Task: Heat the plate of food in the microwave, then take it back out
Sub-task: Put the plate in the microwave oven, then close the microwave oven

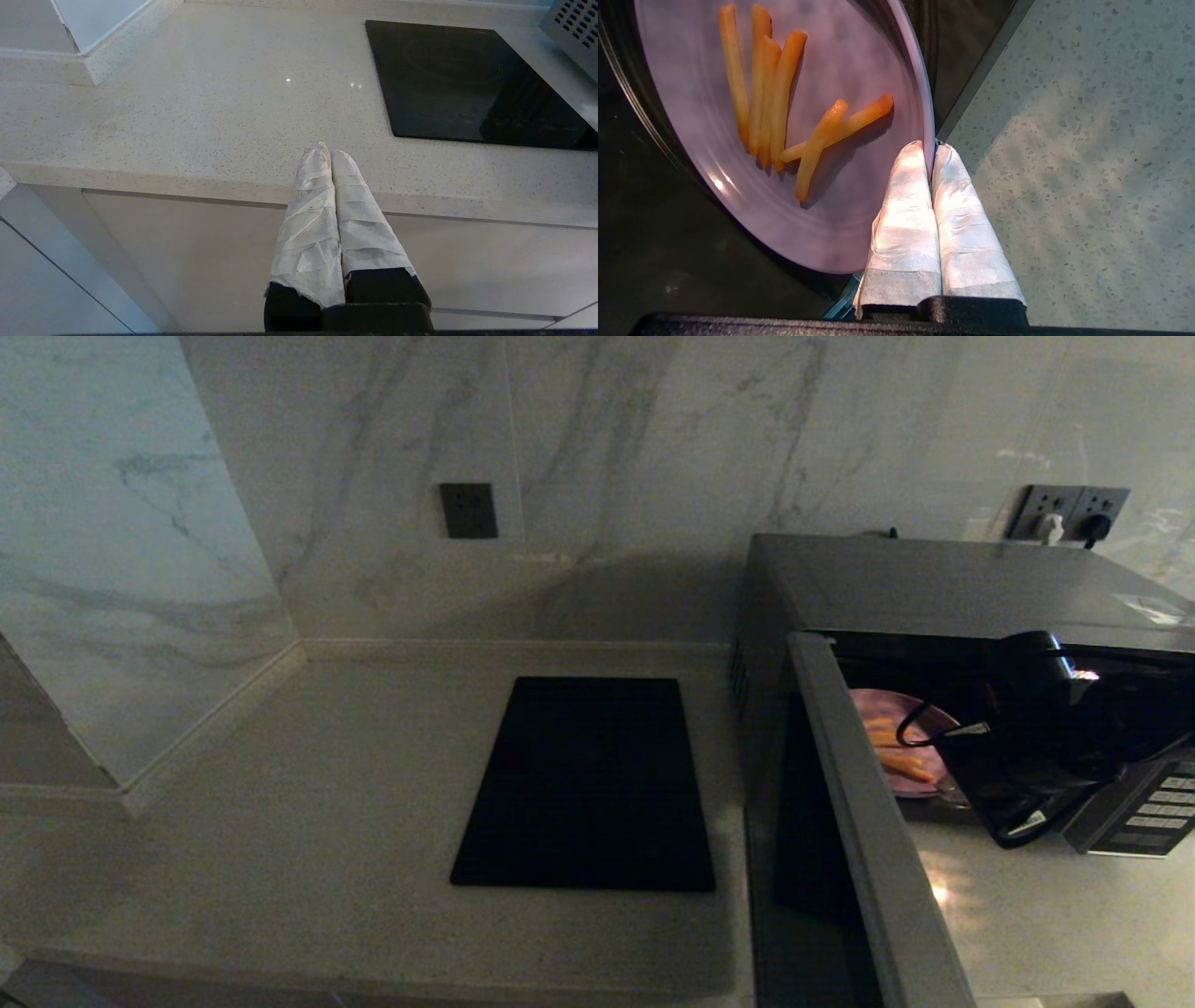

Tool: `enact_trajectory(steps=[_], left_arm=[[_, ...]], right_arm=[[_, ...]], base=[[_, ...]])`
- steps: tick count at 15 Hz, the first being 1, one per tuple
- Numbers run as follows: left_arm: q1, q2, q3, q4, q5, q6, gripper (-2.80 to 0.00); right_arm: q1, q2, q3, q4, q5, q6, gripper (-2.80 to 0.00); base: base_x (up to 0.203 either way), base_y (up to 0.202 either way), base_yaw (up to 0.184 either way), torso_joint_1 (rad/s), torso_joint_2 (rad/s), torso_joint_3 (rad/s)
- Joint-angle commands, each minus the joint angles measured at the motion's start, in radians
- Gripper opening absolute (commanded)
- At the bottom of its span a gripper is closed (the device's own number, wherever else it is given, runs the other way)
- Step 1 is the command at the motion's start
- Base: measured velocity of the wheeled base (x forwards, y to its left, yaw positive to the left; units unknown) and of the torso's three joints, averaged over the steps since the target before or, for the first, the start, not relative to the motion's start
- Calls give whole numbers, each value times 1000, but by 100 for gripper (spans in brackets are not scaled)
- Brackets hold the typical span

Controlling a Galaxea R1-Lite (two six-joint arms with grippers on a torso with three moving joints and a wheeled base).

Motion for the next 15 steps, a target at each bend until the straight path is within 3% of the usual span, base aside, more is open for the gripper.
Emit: enact_trajectory(steps=[1, 2, 3, 4, 15], left_arm=[[0, 1, 0, 0, 0, -1, -280], [0, 1, 0, 0, 0, -1, -280], [0, 1, 0, 0, 0, -1, -280], [0, 2, 0, 0, 0, -1, -280], [0, 2, 0, 0, 0, -1, -280]], right_arm=[[-1, 3, 1, 1, -1, 5, -280], [-1, 1, 2, 1, -1, -1, -280], [-1, 0, 2, 2, -1, -4, -59], [-1, 0, 2, 1, -1, -4, 0], [-15, -116, 66, 4, 1, -3, 0]], base=[[0, 0, 0, 0, 0, 0], [0, 0, 0, 0, 0, 0], [0, 0, 0, 0, 0, 0], [0, 0, 0, 0, 0, 0], [0, 0, 0, 0, 0, 0]])
